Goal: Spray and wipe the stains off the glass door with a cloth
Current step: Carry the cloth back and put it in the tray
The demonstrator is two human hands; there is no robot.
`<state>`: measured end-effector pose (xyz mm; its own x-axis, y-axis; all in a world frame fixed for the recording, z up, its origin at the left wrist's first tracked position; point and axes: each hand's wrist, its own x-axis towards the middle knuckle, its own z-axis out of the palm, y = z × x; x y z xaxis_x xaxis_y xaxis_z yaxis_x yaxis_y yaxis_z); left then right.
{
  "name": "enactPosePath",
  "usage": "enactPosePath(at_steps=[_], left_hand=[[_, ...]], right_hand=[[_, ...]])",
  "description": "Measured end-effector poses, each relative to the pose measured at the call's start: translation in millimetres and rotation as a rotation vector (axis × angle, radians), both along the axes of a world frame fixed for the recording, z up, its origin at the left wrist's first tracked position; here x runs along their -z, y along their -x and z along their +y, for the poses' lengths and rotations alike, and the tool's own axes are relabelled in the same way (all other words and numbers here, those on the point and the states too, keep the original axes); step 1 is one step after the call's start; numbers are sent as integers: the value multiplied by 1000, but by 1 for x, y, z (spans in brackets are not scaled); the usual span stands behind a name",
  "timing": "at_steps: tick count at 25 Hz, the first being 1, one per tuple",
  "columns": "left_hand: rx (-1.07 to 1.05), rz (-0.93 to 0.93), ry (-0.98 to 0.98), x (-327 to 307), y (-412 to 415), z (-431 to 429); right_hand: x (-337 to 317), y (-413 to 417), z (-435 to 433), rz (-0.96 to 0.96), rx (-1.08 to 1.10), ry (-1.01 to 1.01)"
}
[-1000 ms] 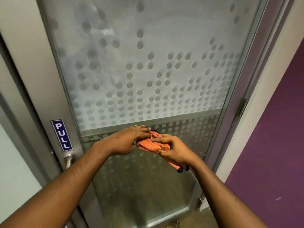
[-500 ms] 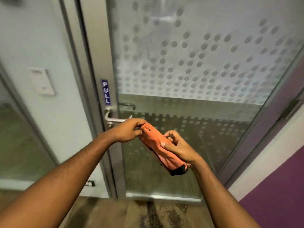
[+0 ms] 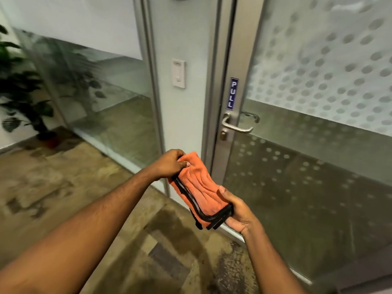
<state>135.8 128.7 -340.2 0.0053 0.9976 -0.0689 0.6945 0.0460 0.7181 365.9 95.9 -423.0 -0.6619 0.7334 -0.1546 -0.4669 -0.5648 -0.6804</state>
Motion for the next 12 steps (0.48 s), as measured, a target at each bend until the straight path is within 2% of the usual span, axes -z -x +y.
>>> enactPosePath(at_steps=[4,7,12], left_hand=[[-273,1,11,10,61,-45],[-465,-39,1,21,102,-83],[-764,-271,7,55,181,-174]], right_hand=[[9,55,-17,-11,28,80],[18,103,-38,-203,148,96],[19,191,-94,-364,123,57]])
